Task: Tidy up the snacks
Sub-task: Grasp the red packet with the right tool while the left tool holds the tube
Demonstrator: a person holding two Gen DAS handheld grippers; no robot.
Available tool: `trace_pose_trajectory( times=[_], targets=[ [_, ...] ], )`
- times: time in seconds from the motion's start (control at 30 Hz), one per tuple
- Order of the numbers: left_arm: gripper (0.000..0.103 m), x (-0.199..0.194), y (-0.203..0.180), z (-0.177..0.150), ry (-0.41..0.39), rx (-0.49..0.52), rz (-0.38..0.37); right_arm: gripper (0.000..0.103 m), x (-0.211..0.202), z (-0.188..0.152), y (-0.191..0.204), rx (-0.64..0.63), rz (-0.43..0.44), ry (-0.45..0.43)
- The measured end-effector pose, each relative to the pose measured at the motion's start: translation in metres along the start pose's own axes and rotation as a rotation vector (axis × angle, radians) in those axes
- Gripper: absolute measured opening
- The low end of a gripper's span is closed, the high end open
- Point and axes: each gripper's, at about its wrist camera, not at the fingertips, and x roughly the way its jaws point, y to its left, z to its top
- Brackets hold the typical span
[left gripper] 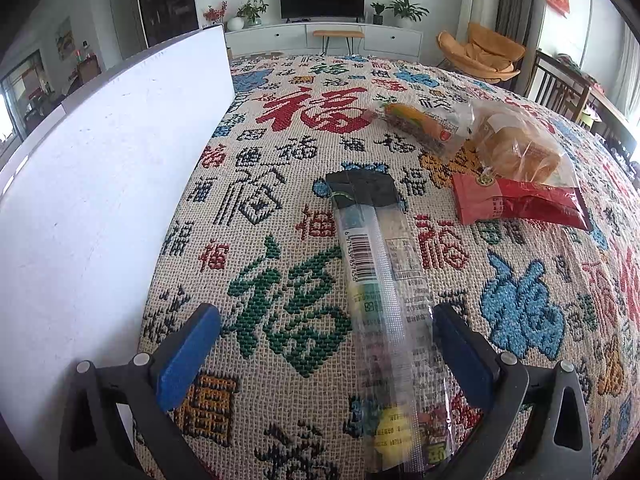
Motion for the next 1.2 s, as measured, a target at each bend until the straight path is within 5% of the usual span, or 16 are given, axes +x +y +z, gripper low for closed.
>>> trace_pose_trajectory(
  times=[0.07,0.2,0.33,0.47,0.57,0.6,0.77,0.97,1.2],
  targets=[
    [0.103,0.0,0.0,0.0,0.0,0.0,0.0,0.085,-0.007,0.028,0.043,-0.181,0.132,-0.025],
    [0.103,0.0,0.0,0.0,0.0,0.0,0.0,0.085,0.008,0.064,0.133,-0.565,0.183,-0.005],
    [0.103,0.0,0.0,0.0,0.0,-0.001,-0.001,0.083,0.06,0.08,0.174,-0.678,0.18,0.146],
    [0.103,0.0,0.0,0.0,0.0,-0.001,-0.001,0.077,0.1,0.077,0.178,-0.663,0.178,0.285],
    [0.103,0.0,0.0,0.0,0.0,0.0,0.0,0.025,0.109,0.073,0.173,-0.597,0.225,0.34],
    [0.103,0.0,0.0,0.0,0.0,0.0,0.0,0.02,0.109,0.074,0.171,-0.564,0.243,0.357],
    [0.103,0.0,0.0,0.0,0.0,0.0,0.0,0.018,0.09,0.06,0.155,-0.468,0.301,0.363],
    [0.103,0.0,0.0,0.0,-0.001,-0.001,-0.001,0.019,0.041,0.021,0.095,-0.149,0.345,0.335],
    [0.103,0.0,0.0,0.0,-0.001,-0.001,0.0,0.019,0.001,-0.016,0.051,0.092,0.129,0.19]
  ],
)
